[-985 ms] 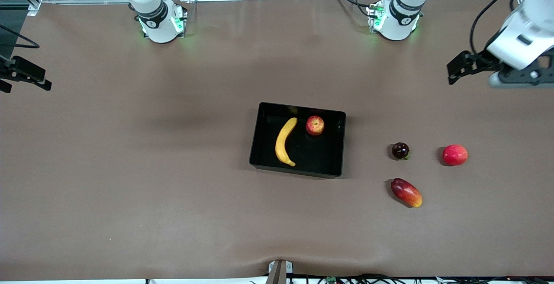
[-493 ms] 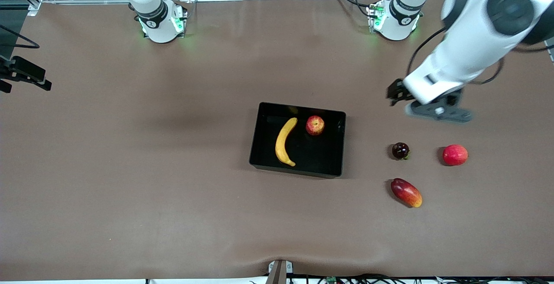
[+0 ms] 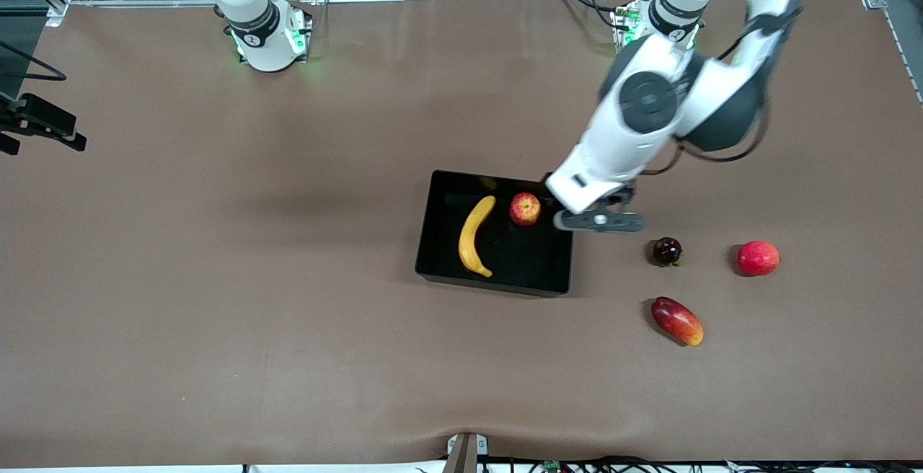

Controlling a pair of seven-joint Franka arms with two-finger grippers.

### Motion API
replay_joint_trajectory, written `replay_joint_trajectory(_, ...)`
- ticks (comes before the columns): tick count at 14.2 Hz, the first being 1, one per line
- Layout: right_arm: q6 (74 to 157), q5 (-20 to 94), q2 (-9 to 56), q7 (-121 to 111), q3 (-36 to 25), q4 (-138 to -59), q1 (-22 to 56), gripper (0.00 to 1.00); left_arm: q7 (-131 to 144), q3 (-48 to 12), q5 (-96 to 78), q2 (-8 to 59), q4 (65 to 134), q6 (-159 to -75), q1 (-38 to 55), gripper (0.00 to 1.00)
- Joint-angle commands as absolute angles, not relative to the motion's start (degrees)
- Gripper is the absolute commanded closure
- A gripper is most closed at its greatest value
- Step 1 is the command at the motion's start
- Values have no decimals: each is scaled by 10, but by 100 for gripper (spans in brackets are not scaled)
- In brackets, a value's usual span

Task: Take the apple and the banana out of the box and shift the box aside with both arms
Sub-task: 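Lower the left gripper into the tray and grasp the red apple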

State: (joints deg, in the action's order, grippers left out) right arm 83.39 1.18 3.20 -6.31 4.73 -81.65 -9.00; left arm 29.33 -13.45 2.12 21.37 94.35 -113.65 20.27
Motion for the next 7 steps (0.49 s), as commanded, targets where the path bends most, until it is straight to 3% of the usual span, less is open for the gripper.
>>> replay_joint_trajectory(1,834,7,34,-63,54,-812,-101,0,322,-132,31,255,934,-1163,234,0)
replay_joint_trajectory(7,834,7,34,-63,55,-809,-93,0,342,-133,65,322,936,-1182,257,0)
